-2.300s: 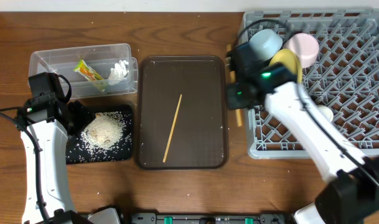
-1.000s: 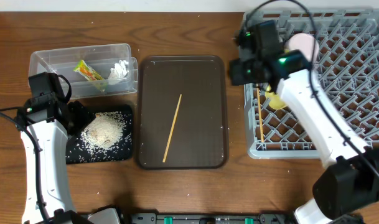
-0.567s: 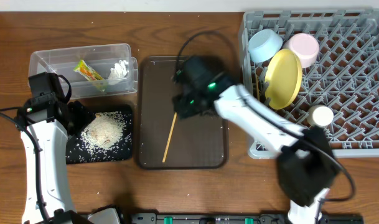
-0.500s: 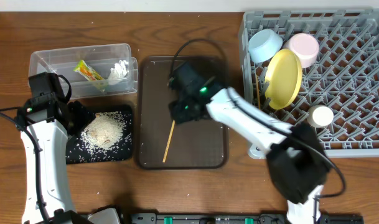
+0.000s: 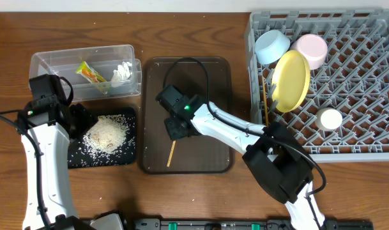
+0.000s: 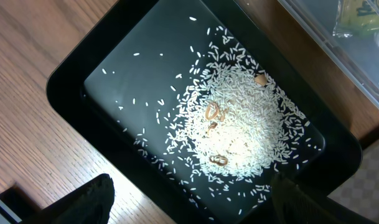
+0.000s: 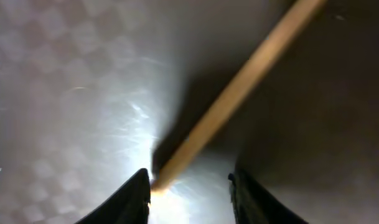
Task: Sort waste into correct bins and load items into the dishwasher rack
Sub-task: 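Insert the second chopstick upright into the rack beside the first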
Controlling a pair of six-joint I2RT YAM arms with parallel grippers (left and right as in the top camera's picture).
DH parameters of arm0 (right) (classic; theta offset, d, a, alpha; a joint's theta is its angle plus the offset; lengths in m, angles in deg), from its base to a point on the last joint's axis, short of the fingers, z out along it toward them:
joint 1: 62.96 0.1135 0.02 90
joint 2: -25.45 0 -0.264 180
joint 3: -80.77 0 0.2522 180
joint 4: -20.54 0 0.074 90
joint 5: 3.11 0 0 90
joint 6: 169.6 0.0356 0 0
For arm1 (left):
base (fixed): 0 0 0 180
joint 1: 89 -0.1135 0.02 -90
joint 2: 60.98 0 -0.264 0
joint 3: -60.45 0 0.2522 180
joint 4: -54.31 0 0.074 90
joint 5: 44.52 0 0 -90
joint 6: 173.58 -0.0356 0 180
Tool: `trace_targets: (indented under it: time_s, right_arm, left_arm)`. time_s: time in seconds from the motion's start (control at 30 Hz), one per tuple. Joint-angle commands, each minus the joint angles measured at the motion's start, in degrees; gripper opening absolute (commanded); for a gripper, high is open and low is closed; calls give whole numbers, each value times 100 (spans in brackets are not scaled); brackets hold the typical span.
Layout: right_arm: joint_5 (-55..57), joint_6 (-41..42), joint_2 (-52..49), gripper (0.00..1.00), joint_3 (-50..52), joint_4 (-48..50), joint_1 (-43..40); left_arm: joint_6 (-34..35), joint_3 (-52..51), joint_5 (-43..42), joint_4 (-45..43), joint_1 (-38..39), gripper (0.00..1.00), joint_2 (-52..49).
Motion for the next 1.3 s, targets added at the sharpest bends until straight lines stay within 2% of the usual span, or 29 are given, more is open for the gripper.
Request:
trace_targets:
  time_s: [0.0, 0.1, 0.27, 0.4, 0.57, 0.8, 1.13, 1.27]
  right_arm:
    - [673, 210, -197, 34, -15, -256, 46]
    - [922, 284, -197, 26, -15, -588, -24]
    - [942, 402, -186, 19, -15, -990, -273]
    - [614, 400, -177, 15, -15, -1154, -522]
    - [28, 372, -153, 2, -15, -1231, -876]
    - [-208, -258, 396, 1, -26, -1447, -1344]
    - [-175, -1727, 2173, 1, -26, -1534, -2487]
    - [190, -1836, 2343, 1, -26, -1840, -3042]
  left_arm:
    - [96, 42, 24, -4, -9, 83, 37]
    - [94, 42, 24, -2, -9, 83, 37]
    - [96, 42, 24, -4, -9, 83, 37]
    - [96, 42, 24, -4, -9, 83, 37]
    - [96, 42, 24, -2, -9, 83, 37]
    - [96, 42, 24, -2, -9, 83, 37]
    - [96, 42, 24, -2, -7, 83, 37]
    - [96, 42, 22, -2, -9, 83, 37]
